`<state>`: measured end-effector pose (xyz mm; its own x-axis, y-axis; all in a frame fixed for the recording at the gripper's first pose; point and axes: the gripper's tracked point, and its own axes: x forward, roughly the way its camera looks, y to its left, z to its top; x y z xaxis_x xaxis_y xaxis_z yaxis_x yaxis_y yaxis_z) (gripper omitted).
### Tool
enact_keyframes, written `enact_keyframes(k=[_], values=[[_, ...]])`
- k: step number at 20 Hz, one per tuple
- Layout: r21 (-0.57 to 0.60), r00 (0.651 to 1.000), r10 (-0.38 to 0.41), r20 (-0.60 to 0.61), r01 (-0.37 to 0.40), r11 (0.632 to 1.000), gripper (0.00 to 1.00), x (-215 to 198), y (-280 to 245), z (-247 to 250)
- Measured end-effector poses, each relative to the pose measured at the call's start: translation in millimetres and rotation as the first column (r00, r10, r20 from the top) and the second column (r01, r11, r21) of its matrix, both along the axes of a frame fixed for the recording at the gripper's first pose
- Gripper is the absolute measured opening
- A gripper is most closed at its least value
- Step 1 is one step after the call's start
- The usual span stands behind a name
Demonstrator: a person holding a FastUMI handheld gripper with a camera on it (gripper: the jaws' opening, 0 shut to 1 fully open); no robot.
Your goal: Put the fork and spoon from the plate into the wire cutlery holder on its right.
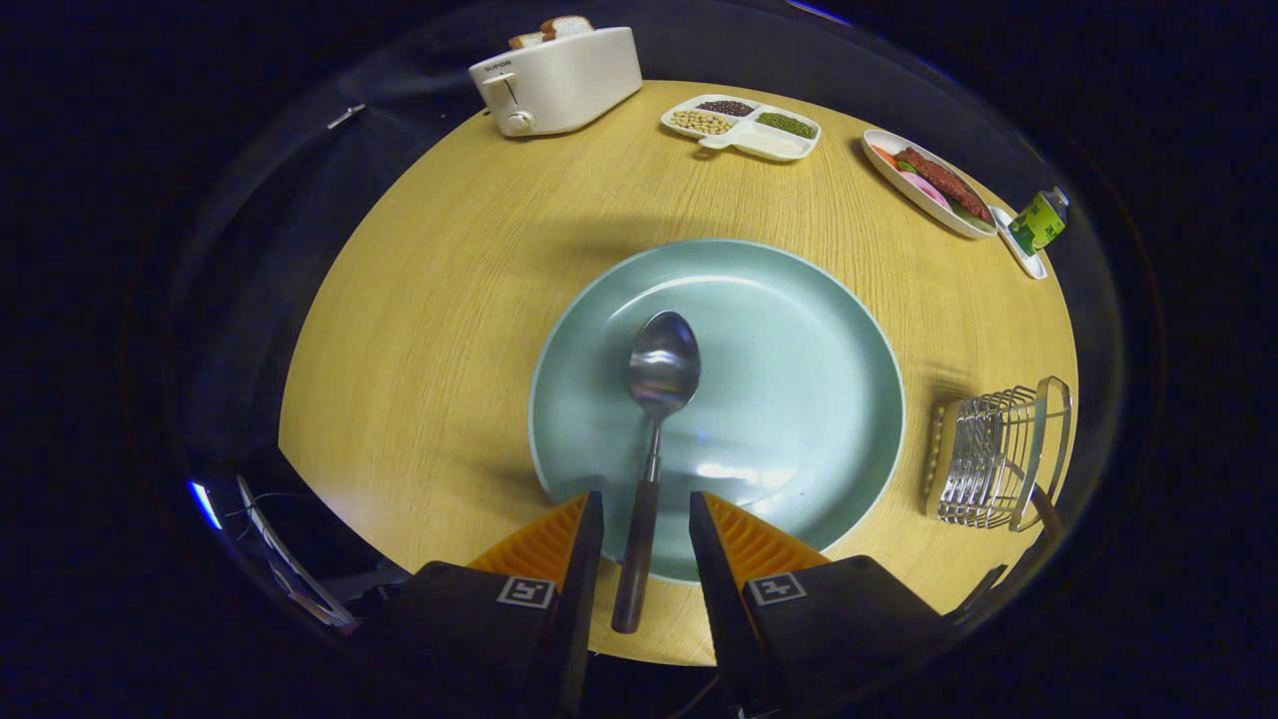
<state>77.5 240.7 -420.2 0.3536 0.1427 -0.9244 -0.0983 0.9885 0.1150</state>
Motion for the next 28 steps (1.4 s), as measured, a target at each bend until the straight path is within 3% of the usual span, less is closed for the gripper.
enact_keyframes(k=[2,3,4,7,13,19,24,28], values=[[0.026,0.999,-0.018,-0.040,0.019,0.999,0.51,-3.0,4.8,-6.7],[0.025,0.997,-0.033,-0.069,0.034,0.999,0.27,-7.4,3.9,-8.6],[0.010,0.996,-0.038,-0.084,0.038,0.999,0.19,-8.5,1.4,-11.7],[0.039,0.995,-0.030,-0.097,0.034,0.999,0.09,-8.4,4.1,-12.0],[0.139,0.999,-0.030,-0.034,0.034,0.990,0.06,0.3,-8.8,25.9],[0.143,0.997,0.074,0.006,-0.074,0.987,0.06,-12.6,-74.5,118.8],[0.002,0.977,0.167,-0.130,-0.168,0.986,0.06,-46.9,-172.3,166.9],[-0.038,0.946,0.145,-0.289,-0.163,0.986,0.06,-63.1,-221.4,164.7]])
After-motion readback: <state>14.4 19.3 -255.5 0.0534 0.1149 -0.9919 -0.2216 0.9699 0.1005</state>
